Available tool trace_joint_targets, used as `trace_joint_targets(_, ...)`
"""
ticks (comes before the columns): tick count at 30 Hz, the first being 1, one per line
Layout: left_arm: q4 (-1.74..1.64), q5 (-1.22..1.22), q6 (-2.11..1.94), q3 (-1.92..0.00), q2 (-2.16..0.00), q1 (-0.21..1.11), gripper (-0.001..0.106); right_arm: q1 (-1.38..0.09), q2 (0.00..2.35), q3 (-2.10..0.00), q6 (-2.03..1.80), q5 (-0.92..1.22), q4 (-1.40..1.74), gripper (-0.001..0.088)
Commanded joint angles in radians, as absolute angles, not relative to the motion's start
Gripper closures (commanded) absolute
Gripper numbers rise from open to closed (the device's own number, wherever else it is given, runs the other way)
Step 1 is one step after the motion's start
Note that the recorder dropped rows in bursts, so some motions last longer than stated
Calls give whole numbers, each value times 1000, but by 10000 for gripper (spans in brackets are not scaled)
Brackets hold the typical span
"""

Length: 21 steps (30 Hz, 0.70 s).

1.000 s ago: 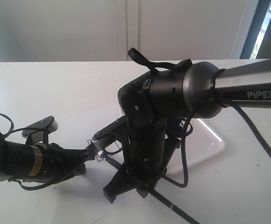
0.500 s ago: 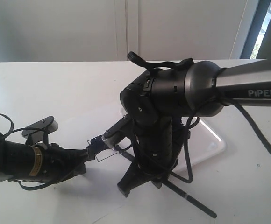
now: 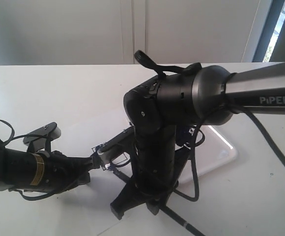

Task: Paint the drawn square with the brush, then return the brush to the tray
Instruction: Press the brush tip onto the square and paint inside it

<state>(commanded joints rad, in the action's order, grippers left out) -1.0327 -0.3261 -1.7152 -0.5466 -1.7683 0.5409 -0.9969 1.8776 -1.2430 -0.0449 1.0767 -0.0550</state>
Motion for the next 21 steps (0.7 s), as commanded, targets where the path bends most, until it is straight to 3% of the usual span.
trace_joint_targets(21,-1033,-328,-1715,-547,-1768,541,1053,-995,1878,-1243,-163,1151,212,868)
